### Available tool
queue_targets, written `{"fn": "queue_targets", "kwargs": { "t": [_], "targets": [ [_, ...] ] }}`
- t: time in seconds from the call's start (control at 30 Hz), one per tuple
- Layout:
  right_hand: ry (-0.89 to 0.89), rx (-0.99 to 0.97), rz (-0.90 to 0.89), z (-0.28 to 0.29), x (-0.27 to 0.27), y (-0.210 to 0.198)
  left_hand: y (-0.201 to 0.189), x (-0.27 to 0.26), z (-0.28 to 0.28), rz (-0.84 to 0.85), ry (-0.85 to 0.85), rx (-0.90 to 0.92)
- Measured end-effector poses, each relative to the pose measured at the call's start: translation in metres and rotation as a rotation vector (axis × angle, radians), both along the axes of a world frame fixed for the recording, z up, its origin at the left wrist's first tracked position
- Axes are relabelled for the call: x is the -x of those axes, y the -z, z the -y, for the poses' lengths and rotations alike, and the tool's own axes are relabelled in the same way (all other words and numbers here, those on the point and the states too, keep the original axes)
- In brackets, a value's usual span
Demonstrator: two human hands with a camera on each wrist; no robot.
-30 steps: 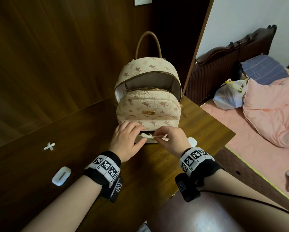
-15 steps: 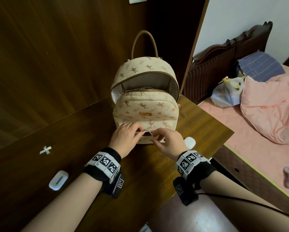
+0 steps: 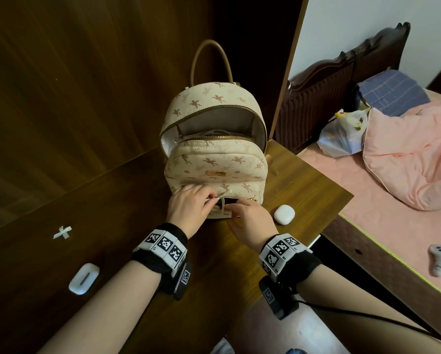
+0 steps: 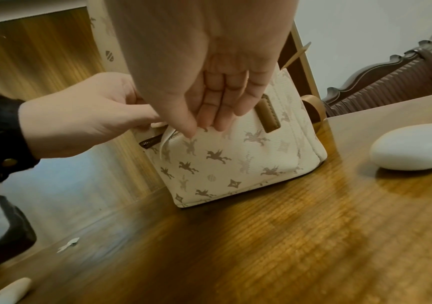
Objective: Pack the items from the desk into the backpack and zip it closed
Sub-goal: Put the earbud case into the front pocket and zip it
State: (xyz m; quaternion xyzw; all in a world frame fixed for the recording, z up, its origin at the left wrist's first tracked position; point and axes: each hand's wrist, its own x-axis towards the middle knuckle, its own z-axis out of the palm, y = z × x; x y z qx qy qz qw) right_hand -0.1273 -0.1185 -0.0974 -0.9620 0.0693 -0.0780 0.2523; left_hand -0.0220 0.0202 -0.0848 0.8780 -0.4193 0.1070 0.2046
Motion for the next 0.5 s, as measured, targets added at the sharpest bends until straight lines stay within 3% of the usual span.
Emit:
{"fn": "queue_targets", "kwargs": {
  "t": [0.3, 0.5],
  "targets": [
    [-0.043, 0.01, 0.011, 0.003, 0.014, 0.011, 0.015, 0.005, 0.006, 0.074, -0.022, -0.034],
    [-0.077, 0.01, 0.0, 0.003, 0.016, 0.011, 0.021, 0.008, 0.01, 0.062, -0.05, 0.081]
  ]
}}
